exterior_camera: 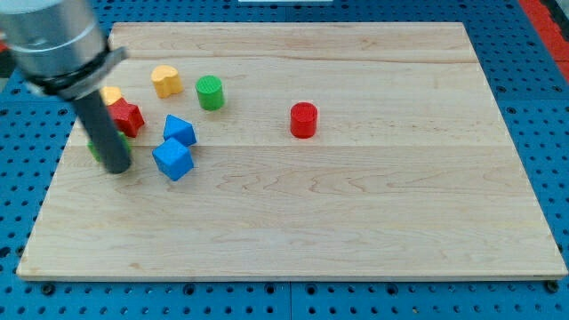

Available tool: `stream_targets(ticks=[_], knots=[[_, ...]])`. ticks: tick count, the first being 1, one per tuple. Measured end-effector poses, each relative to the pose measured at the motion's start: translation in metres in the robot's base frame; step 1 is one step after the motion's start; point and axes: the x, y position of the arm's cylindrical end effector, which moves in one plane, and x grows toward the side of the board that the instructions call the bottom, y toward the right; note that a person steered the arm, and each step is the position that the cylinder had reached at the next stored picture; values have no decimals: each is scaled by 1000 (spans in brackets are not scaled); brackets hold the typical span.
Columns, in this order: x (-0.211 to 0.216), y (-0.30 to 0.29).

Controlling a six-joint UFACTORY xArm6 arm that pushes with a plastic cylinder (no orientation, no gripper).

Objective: Form a group of all blocks at the left center

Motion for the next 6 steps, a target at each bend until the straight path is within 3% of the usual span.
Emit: stream_targets(ticks=[1, 2, 3, 4, 5, 6], knots=[[29, 70], [3, 92], [-33, 55], [-24, 140], [-35, 263], [-68, 295]])
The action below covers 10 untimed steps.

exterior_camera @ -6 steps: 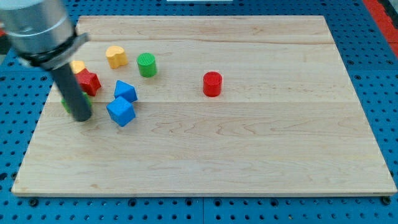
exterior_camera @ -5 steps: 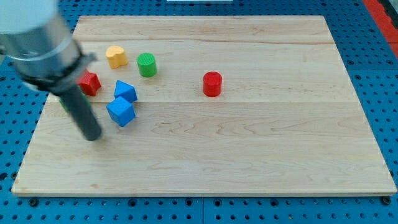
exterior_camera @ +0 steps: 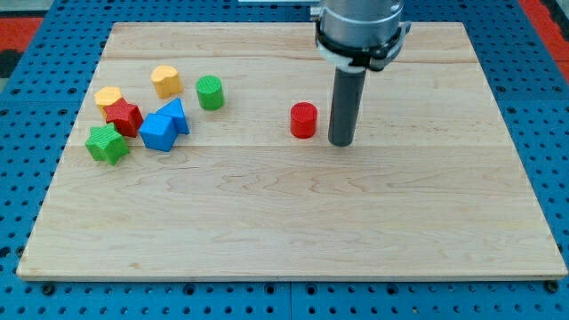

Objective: Form a group of all blocks at the left center

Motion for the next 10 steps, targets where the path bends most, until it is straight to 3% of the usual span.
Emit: stream_targets(ticks=[2, 3, 4, 5, 6, 8, 9, 10], knots=[[-41, -154], [-73, -131], [-124, -148], [-120, -213], [-72, -220], [-119, -255], [-78, -248], [-75, -245]])
